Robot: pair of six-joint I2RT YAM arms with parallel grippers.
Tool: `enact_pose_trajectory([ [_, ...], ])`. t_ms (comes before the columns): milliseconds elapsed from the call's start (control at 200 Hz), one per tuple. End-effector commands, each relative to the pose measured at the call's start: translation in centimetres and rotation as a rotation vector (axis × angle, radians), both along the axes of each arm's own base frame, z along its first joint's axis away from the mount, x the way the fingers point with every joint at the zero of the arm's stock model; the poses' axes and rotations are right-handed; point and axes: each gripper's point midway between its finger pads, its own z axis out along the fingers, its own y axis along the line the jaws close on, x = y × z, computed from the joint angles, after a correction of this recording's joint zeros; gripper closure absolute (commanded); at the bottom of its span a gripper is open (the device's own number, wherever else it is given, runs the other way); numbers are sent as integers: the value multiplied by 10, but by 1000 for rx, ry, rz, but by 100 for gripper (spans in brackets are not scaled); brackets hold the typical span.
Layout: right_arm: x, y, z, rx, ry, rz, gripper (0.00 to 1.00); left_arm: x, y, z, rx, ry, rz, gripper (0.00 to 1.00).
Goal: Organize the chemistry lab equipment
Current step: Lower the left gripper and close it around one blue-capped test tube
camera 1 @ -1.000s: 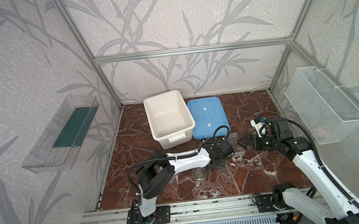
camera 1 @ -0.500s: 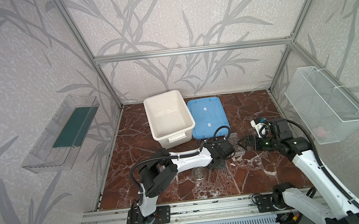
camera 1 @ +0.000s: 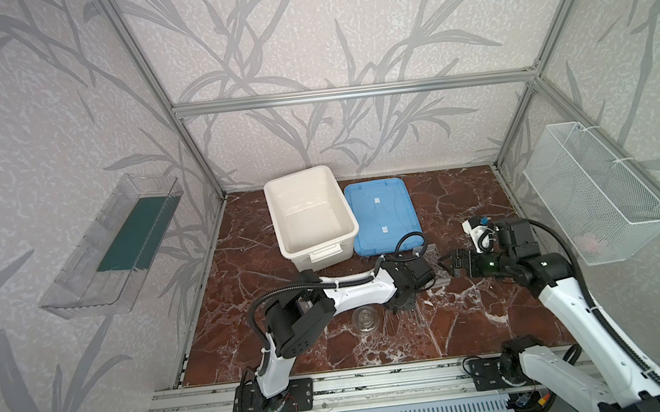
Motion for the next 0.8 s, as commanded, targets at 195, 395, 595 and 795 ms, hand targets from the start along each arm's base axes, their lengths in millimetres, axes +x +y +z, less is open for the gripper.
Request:
enact_pose_trajectory([
  [195, -4, -3, 1, -6, -8, -12, 0, -4, 15, -7, 90, 13, 37, 72],
  [395, -4, -5, 0, -15, -8, -20, 0, -7, 14, -13, 81, 32, 38, 71],
  [595, -3, -7, -2, -23, -6, -27, 0, -4, 17, -13, 71, 38, 52, 72],
  [795, -1, -8, -2, -22, -10, -40, 0, 4, 17, -11, -4, 29, 90, 76],
])
